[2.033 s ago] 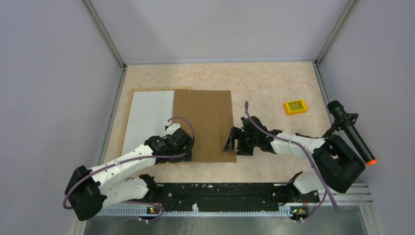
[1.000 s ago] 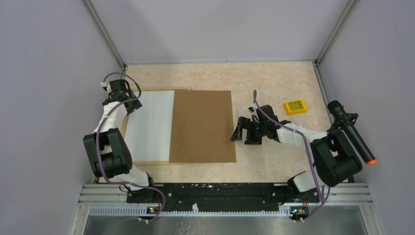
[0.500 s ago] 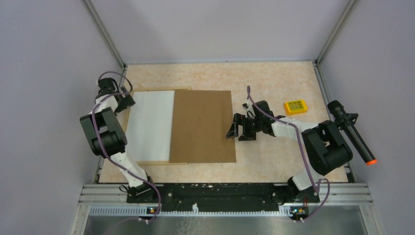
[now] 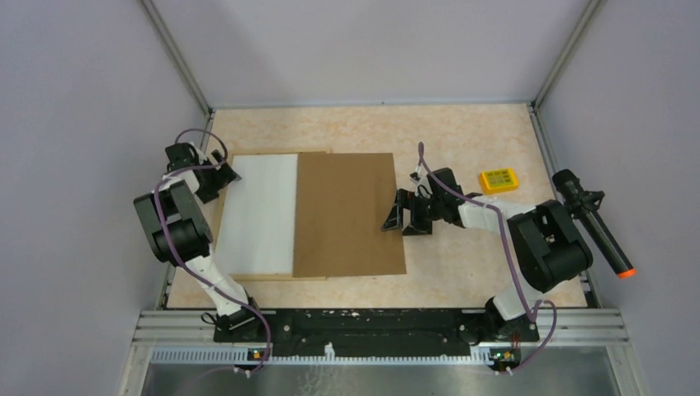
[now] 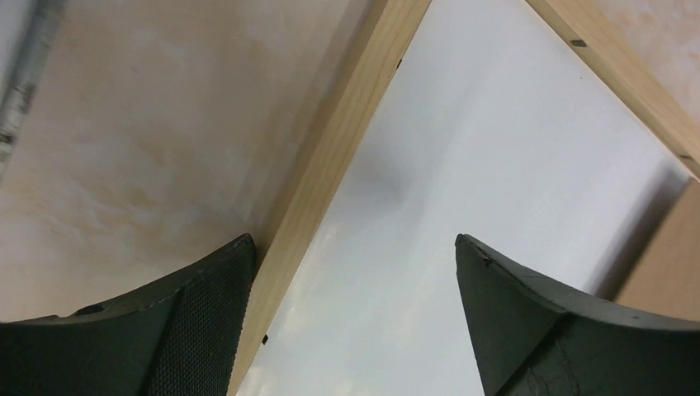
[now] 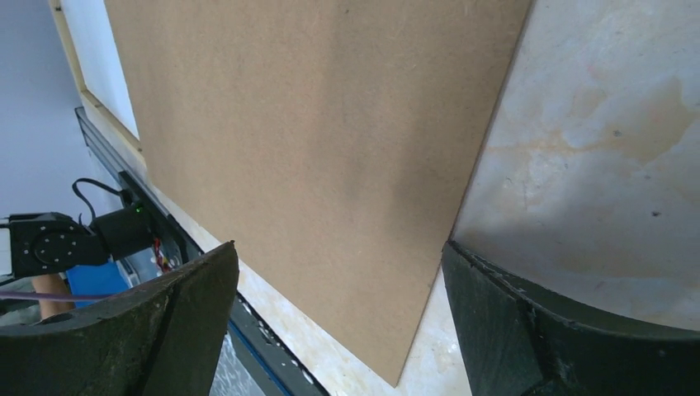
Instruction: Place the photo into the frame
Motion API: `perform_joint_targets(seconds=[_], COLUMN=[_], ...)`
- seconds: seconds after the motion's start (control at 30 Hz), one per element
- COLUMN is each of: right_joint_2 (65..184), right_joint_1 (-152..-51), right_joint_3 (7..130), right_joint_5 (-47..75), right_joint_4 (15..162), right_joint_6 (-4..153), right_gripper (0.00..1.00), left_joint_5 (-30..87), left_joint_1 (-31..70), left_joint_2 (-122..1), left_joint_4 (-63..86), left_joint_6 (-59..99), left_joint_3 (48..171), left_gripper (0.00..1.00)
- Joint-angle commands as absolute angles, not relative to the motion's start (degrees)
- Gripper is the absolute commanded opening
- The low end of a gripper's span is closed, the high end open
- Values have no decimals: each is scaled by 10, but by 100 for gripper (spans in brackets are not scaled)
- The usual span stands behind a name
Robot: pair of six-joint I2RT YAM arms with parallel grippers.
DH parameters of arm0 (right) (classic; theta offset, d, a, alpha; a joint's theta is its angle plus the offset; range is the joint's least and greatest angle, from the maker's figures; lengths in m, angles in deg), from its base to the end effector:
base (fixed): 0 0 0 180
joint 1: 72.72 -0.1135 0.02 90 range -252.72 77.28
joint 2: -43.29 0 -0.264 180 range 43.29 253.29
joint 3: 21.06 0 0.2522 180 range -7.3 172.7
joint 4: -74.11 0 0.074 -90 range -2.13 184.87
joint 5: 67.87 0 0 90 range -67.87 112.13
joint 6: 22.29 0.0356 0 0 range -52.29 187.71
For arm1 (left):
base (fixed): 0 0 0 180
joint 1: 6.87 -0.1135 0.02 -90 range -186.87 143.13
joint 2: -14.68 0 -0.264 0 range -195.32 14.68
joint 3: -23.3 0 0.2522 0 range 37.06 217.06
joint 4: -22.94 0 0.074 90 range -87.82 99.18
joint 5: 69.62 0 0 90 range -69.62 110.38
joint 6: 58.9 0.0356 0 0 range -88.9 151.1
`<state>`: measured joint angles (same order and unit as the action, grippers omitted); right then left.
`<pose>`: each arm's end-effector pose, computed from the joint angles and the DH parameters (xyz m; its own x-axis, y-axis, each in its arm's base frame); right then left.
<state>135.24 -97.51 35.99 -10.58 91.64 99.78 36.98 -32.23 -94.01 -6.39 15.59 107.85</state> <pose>0.2636 0.1429 0.1507 -0.9559 0.0506 -0.2893 -0.1704 0.7067 0.6867 0.3650 0.1617 0.1736 -0.6310 -0.5827 -0.5122 -0.4416 0.8126 -0.3804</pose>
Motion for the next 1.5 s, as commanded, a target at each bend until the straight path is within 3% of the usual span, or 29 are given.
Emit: perform_joint_targets(seconds=[0.0,0.6,0.83,1.0,1.23,1.47], right_joint_2=[1363,1313,1284,1273,1303,1355], right_joint_1=[-958,-924,-885,-867,-835,-835], right_joint_3=[358,356,335,328,286,240], right_joint_5=[-69,-44,-45,-35,-131,-181], right_joint_4=[912,973,977,989,825,624], right_joint_6=[980,953,965,950,1001,1103], right_gripper=[92,91,91,91,85,74], left_joint_5=[497,617,468,493,617,644], left_joint_1=[-316,-176,-172,-122,-32,-12], left_joint_2=[-891,-823,-714,-655,-695,-668], left_joint_4=[-57,27,-71,-62,0,-8], left_joint_6=[103,34,102,104,78,93], left_joint_3=[1006,893,931,887,843,860], left_gripper=[93,91,99,97,88,94])
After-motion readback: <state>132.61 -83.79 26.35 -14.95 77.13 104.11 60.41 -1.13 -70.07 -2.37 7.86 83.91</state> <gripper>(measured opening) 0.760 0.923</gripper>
